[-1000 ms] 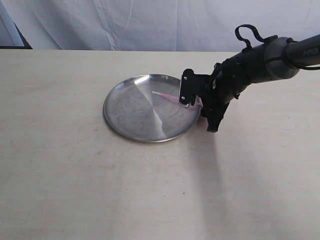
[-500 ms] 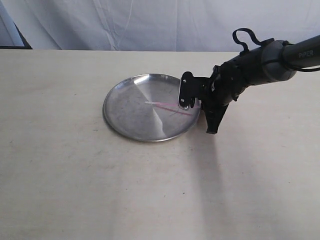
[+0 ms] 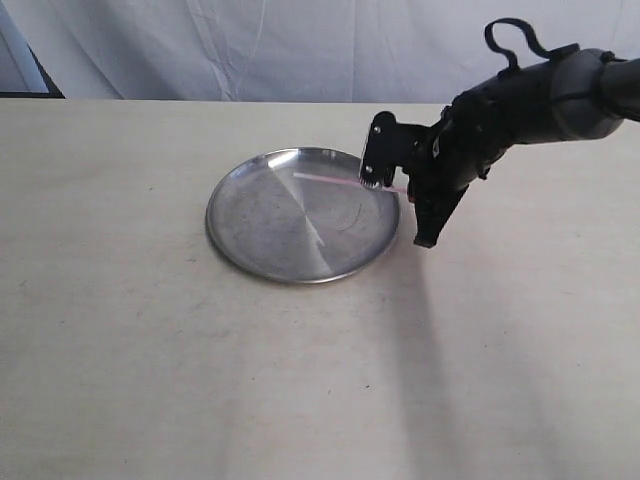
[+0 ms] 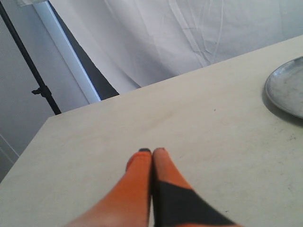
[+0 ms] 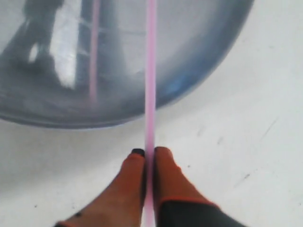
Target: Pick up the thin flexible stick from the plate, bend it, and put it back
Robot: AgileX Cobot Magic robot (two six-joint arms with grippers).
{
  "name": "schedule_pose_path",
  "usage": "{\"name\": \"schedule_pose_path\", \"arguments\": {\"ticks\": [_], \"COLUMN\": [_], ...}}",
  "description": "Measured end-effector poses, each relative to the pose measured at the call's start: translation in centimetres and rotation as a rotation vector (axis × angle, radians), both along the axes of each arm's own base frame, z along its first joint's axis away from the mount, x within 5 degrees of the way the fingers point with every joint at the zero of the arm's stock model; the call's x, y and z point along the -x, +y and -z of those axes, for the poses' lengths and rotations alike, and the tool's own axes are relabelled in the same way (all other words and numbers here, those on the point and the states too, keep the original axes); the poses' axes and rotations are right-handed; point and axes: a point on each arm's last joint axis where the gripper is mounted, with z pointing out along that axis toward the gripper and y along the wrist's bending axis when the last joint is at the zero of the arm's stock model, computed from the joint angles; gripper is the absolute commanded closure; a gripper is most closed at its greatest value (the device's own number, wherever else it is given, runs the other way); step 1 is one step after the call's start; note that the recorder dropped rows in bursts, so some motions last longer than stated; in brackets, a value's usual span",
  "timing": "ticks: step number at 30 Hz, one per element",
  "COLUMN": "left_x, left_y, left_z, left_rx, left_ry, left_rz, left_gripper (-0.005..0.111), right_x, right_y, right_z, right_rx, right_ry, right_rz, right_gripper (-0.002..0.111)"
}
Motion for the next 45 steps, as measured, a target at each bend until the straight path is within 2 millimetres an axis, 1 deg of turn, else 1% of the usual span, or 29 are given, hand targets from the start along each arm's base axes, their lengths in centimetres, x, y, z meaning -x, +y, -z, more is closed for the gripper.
{"name": "schedule_pose_path", "arguments": {"ticks": [3, 6, 9, 13, 15, 20, 24, 26, 28, 30, 33, 37, 43, 45], "left_x": [0.0, 0.0, 0.0, 0.0, 0.0, 0.0, -0.1, -0.1, 0.0, 0.1, 0.2, 0.4, 0.6, 0.7], "left_y": [0.0, 0.0, 0.0, 0.0, 0.0, 0.0, 0.1, 0.0, -0.1, -0.1, 0.1, 0.4, 0.7, 0.7], "left_z": [0.0, 0.0, 0.0, 0.0, 0.0, -0.1, -0.9, -1.7, -2.4, -3.1, -3.8, -4.3, -4.8, -4.9], "left_rx": [0.000, 0.000, 0.000, 0.000, 0.000, -0.007, -0.095, -0.075, 0.035, 0.205, 0.385, 0.576, 1.174, 1.314], "left_ry": [0.000, 0.000, 0.000, 0.000, 0.000, -0.009, -0.101, -0.184, -0.265, -0.336, -0.413, -0.477, -0.522, -0.515], "left_rz": [0.000, 0.000, 0.000, 0.000, 0.000, 0.000, 0.002, 0.009, 0.014, 0.015, 0.010, 0.011, 0.079, 0.099], "left_gripper": [0.106, 0.106, 0.106, 0.106, 0.106, 0.106, 0.106, 0.106, 0.106, 0.106, 0.106, 0.106, 0.106, 0.106], "right_x": [0.5, 1.4, 3.0, 6.1, 7.8, 11.9, 15.3, 16.7, 18.1, 19.4, 20.7, 21.4, 21.5, 21.5], "right_y": [0.2, 0.5, 1.1, 2.4, 3.3, 4.8, 5.1, 5.2, 5.2, 5.2, 5.1, 4.9, 4.8, 4.8], "right_z": [-1.8, -3.7, -5.0, -6.2, -6.8, -8.5, -9.2, -9.5, -9.9, -10.2, -10.6, -10.8, -10.8, -10.8], "right_rx": [-0.078, -0.196, -0.340, -0.526, -0.600, -0.727, -0.779, -0.789, -0.805, -0.828, -0.856, -0.874, -0.878, -0.878], "right_ry": [0.000, 0.045, 0.117, 0.185, 0.190, 0.171, 0.176, 0.178, 0.180, 0.184, 0.187, 0.185, 0.187, 0.184], "right_rz": [0.069, 0.163, 0.246, 0.293, 0.303, 0.310, 0.296, 0.273, 0.249, 0.236, 0.223, 0.216, 0.219, 0.220], "right_gripper": [0.109, 0.109, 0.109, 0.109, 0.109, 0.109, 0.109, 0.109, 0.109, 0.109, 0.109, 0.109, 0.109, 0.109]}}
